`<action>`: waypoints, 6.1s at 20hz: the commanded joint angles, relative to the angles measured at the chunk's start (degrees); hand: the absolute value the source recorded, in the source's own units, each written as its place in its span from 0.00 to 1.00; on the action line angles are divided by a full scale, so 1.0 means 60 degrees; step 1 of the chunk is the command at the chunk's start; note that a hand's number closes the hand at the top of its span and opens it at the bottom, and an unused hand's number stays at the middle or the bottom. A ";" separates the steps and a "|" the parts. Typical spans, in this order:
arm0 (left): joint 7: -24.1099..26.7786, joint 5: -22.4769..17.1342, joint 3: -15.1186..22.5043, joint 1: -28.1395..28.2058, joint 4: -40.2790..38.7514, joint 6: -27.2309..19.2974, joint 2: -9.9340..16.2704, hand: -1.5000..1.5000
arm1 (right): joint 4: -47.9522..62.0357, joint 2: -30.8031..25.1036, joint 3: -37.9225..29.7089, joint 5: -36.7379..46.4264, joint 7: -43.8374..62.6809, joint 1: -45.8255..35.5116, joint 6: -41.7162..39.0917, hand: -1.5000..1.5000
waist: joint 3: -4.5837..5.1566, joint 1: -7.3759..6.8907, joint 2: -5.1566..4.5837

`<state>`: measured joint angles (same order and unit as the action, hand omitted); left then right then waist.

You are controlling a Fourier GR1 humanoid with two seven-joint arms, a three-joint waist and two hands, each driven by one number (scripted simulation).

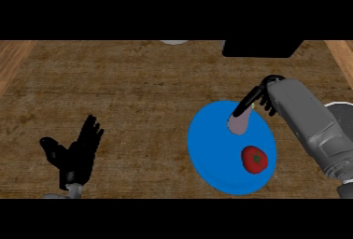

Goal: Pick the eggplant from the plate and place it in the pan

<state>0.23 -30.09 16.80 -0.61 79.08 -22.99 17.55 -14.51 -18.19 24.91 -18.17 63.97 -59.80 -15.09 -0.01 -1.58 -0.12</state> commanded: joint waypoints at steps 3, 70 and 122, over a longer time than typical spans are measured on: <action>-0.0517 0.0166 -0.0123 -0.0281 0.0006 -0.0259 -0.0138 0.50 | 0.0377 0.0039 0.0239 0.0591 0.0555 0.0019 -0.0358 0.00 | -0.0001 0.0153 -0.0010; -0.0646 0.0913 -0.0614 0.0627 0.0743 0.0084 -0.0557 0.50 | -0.7520 -0.5133 -0.0414 0.9403 -0.1641 0.5221 0.8812 1.00 | -0.0010 0.0345 0.0028; -0.0900 0.1572 -0.1064 0.0537 0.0432 0.0558 -0.1162 0.50 | -0.8074 -0.2404 -0.9517 -0.0907 -1.4467 1.1111 0.3042 0.00 | 0.0016 0.0408 0.0055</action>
<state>-3.53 -21.64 9.50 3.07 81.59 -19.36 11.80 -52.11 -36.84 -31.61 -22.07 -24.71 -0.75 1.29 0.00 0.95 0.39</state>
